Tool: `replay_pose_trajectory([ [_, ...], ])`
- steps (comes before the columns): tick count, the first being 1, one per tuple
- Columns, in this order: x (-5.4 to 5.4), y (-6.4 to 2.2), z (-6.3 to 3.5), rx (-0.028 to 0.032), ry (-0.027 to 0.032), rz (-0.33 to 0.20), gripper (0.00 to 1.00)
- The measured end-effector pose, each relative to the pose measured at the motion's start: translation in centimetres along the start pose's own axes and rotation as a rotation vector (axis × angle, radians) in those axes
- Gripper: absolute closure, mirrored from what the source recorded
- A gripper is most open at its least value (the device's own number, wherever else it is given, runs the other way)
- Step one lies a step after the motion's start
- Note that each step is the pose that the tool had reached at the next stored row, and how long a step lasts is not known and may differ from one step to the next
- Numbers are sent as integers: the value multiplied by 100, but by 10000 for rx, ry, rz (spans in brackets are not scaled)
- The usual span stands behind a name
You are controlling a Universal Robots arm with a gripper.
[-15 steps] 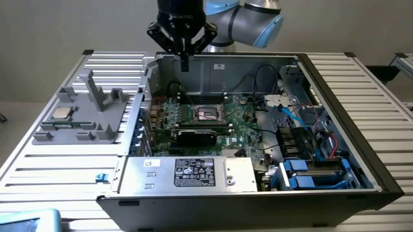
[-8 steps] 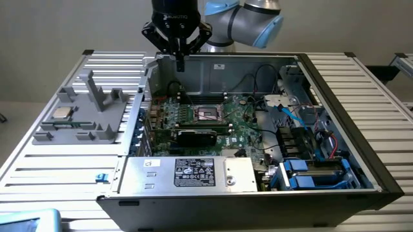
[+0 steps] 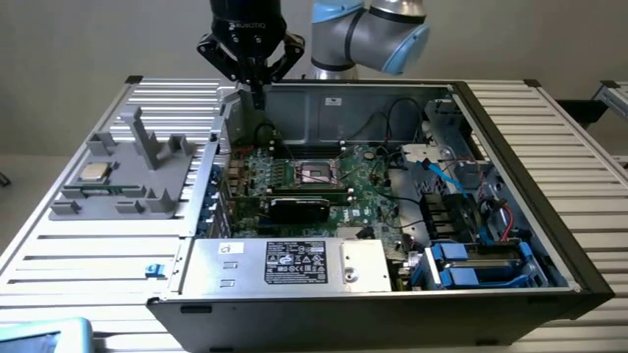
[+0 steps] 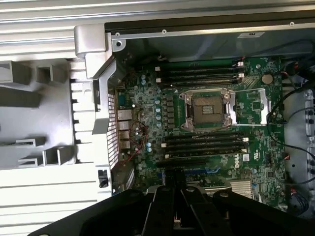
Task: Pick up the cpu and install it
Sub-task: 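Reach for the cpu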
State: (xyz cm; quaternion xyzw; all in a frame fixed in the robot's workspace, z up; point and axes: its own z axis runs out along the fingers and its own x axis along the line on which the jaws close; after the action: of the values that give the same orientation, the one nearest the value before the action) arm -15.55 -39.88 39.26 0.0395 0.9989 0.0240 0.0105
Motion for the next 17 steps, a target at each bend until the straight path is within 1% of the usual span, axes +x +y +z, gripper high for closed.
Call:
replay_pose_trajectory([
  [17,774,-63,-16,0,-1,-1,89],
])
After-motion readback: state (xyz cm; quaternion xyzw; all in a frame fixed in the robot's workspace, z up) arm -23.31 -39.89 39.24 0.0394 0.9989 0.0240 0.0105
